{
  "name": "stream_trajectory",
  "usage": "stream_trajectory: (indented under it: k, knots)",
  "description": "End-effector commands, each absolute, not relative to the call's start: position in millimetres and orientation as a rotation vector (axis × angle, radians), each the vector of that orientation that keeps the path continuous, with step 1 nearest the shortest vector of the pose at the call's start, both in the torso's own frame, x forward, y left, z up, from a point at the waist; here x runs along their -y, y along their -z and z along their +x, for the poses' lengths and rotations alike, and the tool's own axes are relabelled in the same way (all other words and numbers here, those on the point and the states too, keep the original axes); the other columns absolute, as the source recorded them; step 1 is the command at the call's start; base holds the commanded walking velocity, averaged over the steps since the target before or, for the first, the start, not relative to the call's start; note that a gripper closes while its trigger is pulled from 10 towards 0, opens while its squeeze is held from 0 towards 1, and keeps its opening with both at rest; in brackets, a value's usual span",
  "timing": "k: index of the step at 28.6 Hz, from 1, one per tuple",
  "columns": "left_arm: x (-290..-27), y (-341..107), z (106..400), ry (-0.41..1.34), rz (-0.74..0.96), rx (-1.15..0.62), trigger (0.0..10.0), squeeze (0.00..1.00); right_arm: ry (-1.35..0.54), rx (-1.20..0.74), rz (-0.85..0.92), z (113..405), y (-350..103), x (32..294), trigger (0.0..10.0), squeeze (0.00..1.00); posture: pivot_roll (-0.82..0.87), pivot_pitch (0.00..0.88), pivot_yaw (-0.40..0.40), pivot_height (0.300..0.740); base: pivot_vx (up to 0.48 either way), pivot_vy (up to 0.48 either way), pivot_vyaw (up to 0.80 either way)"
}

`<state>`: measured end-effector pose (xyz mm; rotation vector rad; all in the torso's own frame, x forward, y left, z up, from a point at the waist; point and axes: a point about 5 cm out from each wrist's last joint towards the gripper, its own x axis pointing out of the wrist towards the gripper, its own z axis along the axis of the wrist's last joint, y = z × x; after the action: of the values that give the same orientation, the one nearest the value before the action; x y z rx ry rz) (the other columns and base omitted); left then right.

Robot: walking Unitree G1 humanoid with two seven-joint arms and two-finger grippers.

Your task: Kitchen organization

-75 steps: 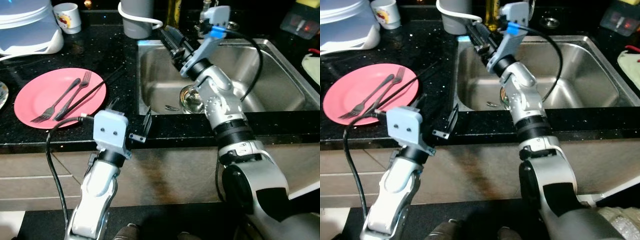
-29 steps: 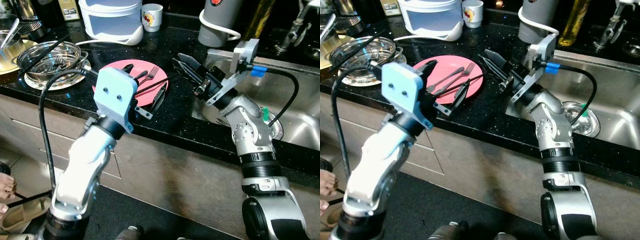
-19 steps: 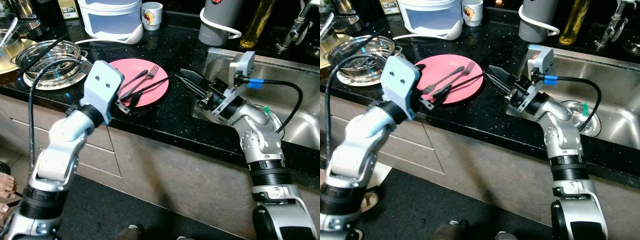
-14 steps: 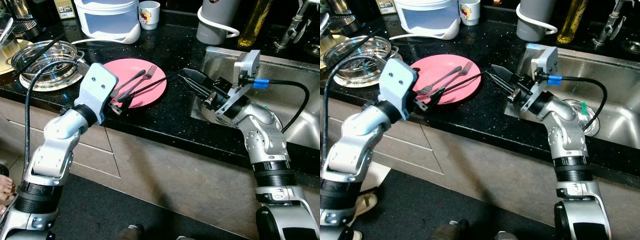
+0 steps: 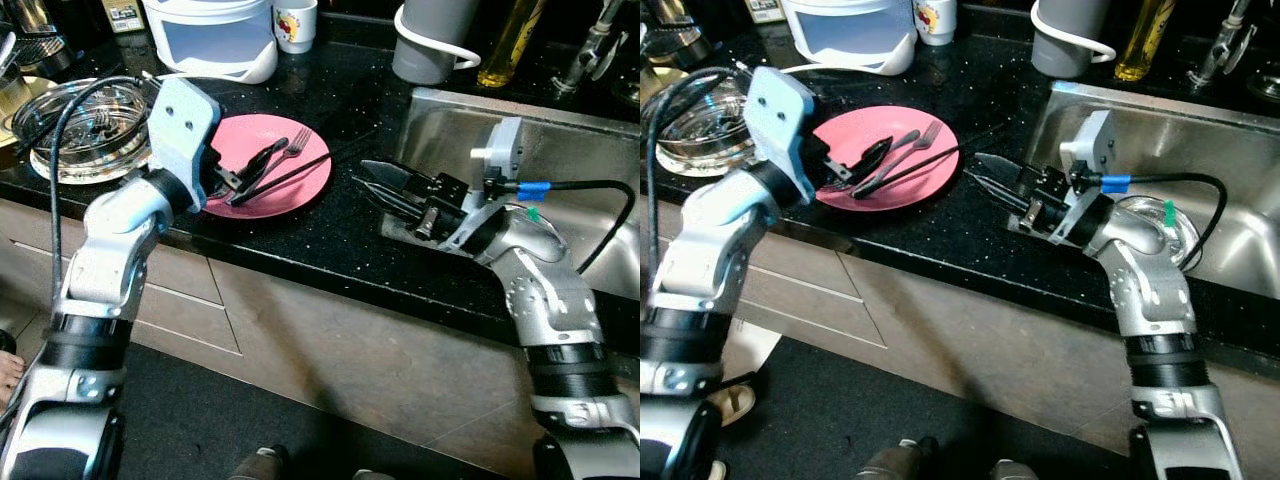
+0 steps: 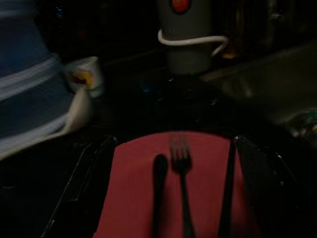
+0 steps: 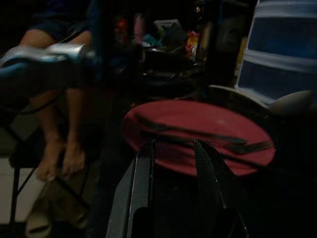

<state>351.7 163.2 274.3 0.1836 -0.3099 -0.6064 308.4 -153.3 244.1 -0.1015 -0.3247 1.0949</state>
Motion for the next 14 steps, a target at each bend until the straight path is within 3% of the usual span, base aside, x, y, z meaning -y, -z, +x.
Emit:
stream_trajectory:
  k: [1, 5, 14]
  knots:
    - [-164, -264, 356, 0.645, 0.095, 0.232, 10.0, 0.00, -1.132, 0.307, -0.108, 303, -243, 151, 10.0, 0.00, -0.01, 0.173, -0.028, 0.740, 0.000, 0.000, 0.00]
    - [-158, -256, 364, 0.734, -0.016, 0.135, 10.0, 0.00, -1.146, 0.297, -0.119, 300, -244, 150, 10.0, 0.00, -0.01, 0.180, -0.028, 0.740, 0.000, 0.000, 0.00]
    - [-152, -262, 373, 0.809, 0.017, 0.053, 10.0, 0.00, -1.136, 0.298, -0.127, 297, -249, 151, 10.0, 0.00, -0.02, 0.181, -0.024, 0.740, 0.000, 0.000, 0.00]
